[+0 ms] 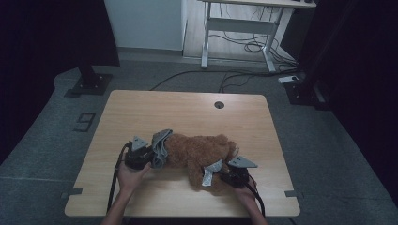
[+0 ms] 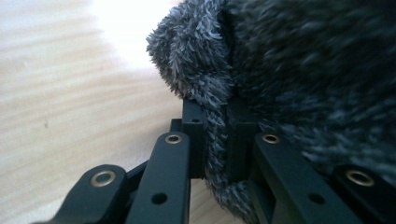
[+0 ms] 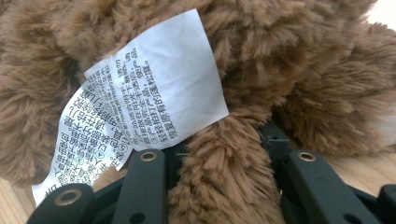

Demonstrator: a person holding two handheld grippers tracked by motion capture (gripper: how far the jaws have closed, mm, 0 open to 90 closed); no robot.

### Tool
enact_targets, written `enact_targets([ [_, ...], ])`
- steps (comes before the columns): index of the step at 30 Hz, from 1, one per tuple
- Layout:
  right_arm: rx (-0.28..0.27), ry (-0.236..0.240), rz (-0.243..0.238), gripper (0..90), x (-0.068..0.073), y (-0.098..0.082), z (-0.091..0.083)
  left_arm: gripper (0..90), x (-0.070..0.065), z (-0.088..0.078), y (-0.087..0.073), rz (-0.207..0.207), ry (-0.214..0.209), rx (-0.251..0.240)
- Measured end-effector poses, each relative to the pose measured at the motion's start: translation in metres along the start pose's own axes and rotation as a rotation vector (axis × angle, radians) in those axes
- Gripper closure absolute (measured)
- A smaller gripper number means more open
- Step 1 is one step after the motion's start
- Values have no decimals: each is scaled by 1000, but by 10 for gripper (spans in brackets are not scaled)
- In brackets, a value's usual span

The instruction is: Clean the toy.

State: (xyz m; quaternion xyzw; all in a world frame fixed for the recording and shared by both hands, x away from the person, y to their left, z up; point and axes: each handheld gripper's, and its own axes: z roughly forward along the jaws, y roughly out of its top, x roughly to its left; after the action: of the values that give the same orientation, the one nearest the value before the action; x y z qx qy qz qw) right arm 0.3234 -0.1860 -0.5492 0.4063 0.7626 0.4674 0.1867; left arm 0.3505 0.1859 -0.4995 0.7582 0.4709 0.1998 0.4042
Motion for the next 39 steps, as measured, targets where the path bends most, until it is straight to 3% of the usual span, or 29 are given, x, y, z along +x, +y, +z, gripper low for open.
enact_targets([
  [4, 0, 3, 6, 630, -1, 0, 0, 809, 7, -2, 0, -26, -13, -3],
  [8, 6, 1, 15, 630, -1, 0, 1, 809, -1, -18, 18, -12, -21, -80],
  [12, 8, -13, 24, 629, -2, 2, 3, 807, -26, -28, 54, 54, -63, -144],
  [15, 7, -28, 29, 630, 0, 3, 5, 804, -49, -26, 84, 108, -96, -156],
  [19, 7, -43, 21, 630, 0, 5, 8, 802, -78, -4, 116, 177, -115, -118],
  [21, 6, -42, 17, 630, -1, 6, 9, 802, -86, 12, 124, 188, -111, -70],
  [24, 3, -41, 8, 629, -4, 6, 10, 802, -87, 37, 123, 186, -93, 21],
  [27, 3, -33, 7, 623, -6, 6, 10, 799, -76, 49, 110, 130, -119, 56],
  [29, 4, -30, 0, 611, -6, 6, 10, 800, -72, 47, 102, 105, -134, 37],
  [31, 10, -27, -2, 588, -6, 7, 10, 802, -72, 43, 96, 110, -144, 26],
  [36, 26, 18, 12, 405, -8, 7, 1, 806, -73, 34, 78, 119, -162, -1],
  [39, -4, 51, 31, 284, -9, 8, -12, 808, -72, 29, 68, 107, -192, -25],
])
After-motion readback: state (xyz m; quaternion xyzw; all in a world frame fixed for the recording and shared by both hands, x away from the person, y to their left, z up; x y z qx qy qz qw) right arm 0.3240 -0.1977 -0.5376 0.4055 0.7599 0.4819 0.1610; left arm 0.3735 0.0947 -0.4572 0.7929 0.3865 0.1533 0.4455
